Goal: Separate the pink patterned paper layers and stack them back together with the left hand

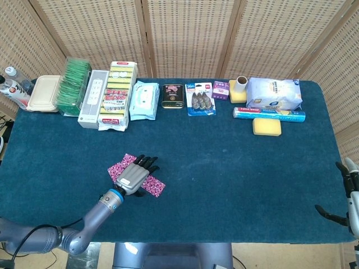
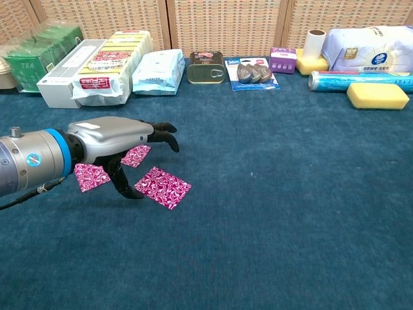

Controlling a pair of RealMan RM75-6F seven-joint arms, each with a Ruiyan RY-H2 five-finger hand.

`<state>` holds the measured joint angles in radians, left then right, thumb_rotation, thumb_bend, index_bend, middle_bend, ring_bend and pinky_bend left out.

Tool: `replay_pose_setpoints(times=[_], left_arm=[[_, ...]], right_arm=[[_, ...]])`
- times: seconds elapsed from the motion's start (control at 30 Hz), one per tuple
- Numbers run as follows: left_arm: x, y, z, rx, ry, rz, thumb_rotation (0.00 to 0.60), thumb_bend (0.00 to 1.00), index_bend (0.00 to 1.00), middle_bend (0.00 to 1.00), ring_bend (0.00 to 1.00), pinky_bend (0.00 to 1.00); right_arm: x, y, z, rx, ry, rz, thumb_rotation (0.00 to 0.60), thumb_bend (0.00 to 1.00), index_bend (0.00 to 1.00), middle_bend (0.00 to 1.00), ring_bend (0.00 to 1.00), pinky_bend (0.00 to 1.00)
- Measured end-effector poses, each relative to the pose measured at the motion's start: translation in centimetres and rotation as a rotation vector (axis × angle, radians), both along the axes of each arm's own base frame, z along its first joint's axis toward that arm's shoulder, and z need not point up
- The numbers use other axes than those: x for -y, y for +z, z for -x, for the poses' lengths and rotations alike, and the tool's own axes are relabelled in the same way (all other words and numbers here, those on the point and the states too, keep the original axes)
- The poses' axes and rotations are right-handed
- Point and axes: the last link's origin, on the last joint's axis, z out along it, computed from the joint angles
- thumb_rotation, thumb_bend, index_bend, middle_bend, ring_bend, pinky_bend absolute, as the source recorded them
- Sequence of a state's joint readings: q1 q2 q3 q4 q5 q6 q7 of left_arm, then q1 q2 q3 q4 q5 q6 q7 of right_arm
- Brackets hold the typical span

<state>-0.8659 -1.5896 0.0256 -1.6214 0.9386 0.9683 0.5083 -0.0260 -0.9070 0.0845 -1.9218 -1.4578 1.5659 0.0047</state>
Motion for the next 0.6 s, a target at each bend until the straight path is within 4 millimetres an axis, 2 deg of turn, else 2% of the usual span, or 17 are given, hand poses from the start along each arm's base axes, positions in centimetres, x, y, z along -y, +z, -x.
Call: replay_pose_setpoints(times=[0.6], left_arm=[[0.21, -0.3, -0.45, -0.069, -0.002, 0.027, 0.6, 0.19, 0.23, 0.0, 0.04, 0.03]], right_arm=[[0.06, 0.14, 0.02, 0.011, -0.005, 0.004, 0.6, 0.0, 0.0, 0.0, 0.0, 0.0]])
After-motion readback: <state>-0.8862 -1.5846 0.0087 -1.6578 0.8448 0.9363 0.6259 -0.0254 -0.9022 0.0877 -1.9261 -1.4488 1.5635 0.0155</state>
